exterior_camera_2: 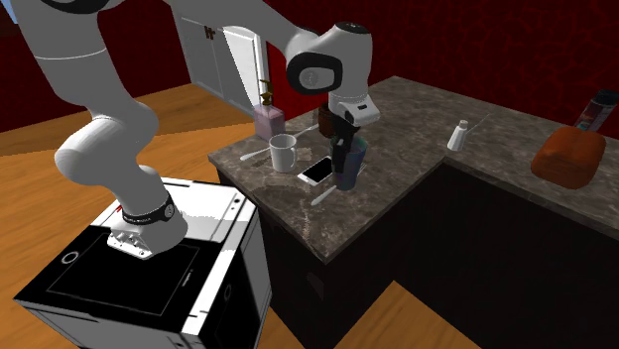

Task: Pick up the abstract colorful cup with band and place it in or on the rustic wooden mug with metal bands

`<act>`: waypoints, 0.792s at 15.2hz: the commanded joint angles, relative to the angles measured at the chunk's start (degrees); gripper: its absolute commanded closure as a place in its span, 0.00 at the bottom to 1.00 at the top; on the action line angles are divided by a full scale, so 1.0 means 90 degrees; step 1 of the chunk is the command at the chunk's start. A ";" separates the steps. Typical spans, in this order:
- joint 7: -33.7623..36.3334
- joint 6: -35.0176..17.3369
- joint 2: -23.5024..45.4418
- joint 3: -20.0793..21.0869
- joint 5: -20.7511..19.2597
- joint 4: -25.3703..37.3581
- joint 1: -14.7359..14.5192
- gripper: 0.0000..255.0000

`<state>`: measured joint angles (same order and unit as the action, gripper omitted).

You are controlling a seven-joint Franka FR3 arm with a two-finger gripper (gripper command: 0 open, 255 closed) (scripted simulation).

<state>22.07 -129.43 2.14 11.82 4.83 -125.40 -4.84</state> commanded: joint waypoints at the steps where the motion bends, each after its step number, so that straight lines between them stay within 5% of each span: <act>1: -0.0002 -0.0012 0.0008 -0.0001 -0.0001 -0.0002 0.0001 0.00; 5: -0.0002 -0.0011 0.0008 -0.0001 -0.0001 -0.0001 0.0001 0.00; 6: -0.0002 -0.0011 0.0008 -0.0001 -0.0001 -0.0001 0.0001 1.00; 12: -0.0002 -0.0011 0.0007 -0.0001 -0.0001 -0.0002 0.0001 1.00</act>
<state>22.05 -129.54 2.18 11.80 4.82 -125.41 -4.82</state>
